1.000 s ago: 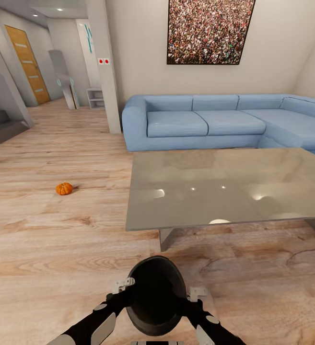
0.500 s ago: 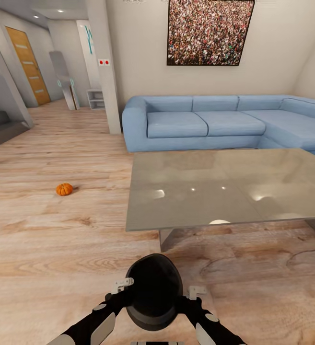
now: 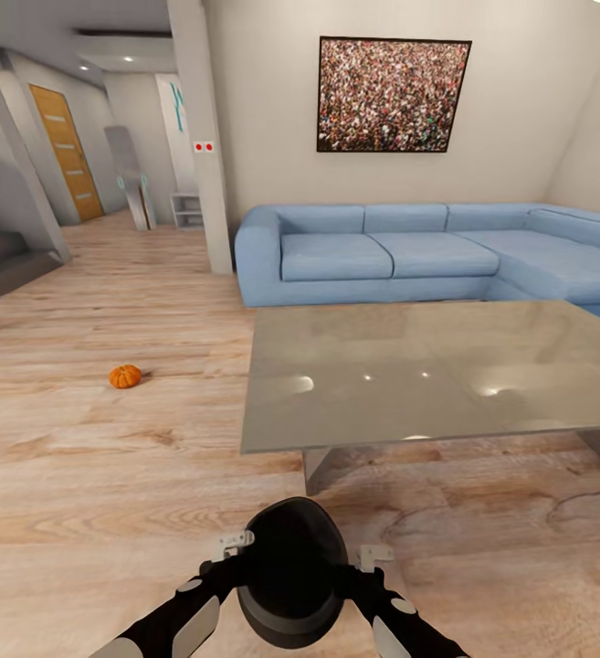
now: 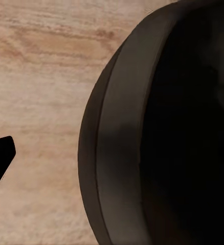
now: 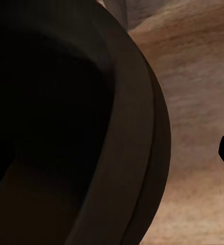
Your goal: Place each of the two pumpkins and all three candles from the living room inside a cabinet in the living room (use any cabinet), then make sure every cabinet is closed, and position the cauldron so it is next to a table in the living room.
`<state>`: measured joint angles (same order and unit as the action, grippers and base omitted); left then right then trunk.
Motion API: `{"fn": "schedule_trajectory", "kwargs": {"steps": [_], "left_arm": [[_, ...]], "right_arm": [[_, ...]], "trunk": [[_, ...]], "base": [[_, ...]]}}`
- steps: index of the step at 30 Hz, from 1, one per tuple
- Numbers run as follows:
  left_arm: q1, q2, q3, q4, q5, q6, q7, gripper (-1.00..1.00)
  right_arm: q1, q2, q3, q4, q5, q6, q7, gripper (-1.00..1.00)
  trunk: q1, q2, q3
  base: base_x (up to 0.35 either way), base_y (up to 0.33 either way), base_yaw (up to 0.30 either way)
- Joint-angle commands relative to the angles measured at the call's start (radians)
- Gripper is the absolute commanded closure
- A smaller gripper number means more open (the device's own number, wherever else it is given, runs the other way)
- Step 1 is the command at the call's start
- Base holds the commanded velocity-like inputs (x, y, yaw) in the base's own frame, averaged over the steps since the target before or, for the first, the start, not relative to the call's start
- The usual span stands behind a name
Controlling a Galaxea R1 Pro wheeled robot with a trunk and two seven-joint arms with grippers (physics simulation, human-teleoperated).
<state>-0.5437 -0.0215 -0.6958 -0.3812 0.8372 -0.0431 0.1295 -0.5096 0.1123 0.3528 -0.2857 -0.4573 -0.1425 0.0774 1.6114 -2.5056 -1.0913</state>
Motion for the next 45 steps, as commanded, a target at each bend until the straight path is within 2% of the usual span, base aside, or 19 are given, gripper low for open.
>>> {"fn": "schedule_trajectory", "kwargs": {"steps": [1,4,8,13,22,33,41,45], "left_arm": [[-0.001,0.001,-0.008,0.0,0.009,-0.004,0.007,-1.0],[-0.001,0.001,0.008,0.001,0.016,0.006,0.02,-1.0],[-0.001,0.002,0.062,-0.001,0.022,0.058,0.028,-1.0],[-0.001,0.004,0.082,-0.003,0.021,0.073,0.028,-1.0],[-0.001,0.008,0.088,-0.006,0.02,0.077,0.03,-1.0],[-0.001,0.008,0.088,-0.005,0.02,0.078,0.03,-1.0],[-0.001,0.009,0.088,-0.005,0.02,0.078,0.03,-1.0],[-0.001,0.009,0.088,-0.005,0.02,0.078,0.03,-1.0]], "right_arm": [[-0.001,0.0,0.006,0.002,-0.011,-0.005,0.002,-1.0],[-0.001,0.0,0.006,0.002,-0.011,-0.005,0.002,-1.0],[-0.001,0.0,0.006,0.002,-0.011,-0.005,0.002,-1.0],[-0.001,-0.001,0.006,0.002,-0.011,-0.005,0.002,-1.0],[-0.001,0.0,0.006,0.002,-0.011,-0.005,0.002,-1.0],[-0.001,-0.003,0.005,0.002,-0.012,-0.012,0.007,-1.0],[-0.001,-0.003,0.005,-0.001,-0.014,-0.012,0.007,-1.0],[0.0,-0.005,0.004,-0.034,-0.014,-0.007,0.006,-1.0]], "trunk": [[-0.001,0.0,0.003],[-0.002,0.001,0.015],[-0.002,0.001,0.019],[-0.002,0.001,0.019],[-0.006,0.003,0.053],[-0.011,0.006,0.096],[-0.042,0.062,0.121],[-0.057,0.09,0.134]], "base": [[0.0,0.0,0.0],[0.0,0.0,0.0],[0.0,0.0,0.0],[0.0,0.0,0.0],[-0.003,0.0,0.0],[-0.211,0.0,0.0],[-0.068,0.0,0.0],[-0.121,0.0,0.0]]}}
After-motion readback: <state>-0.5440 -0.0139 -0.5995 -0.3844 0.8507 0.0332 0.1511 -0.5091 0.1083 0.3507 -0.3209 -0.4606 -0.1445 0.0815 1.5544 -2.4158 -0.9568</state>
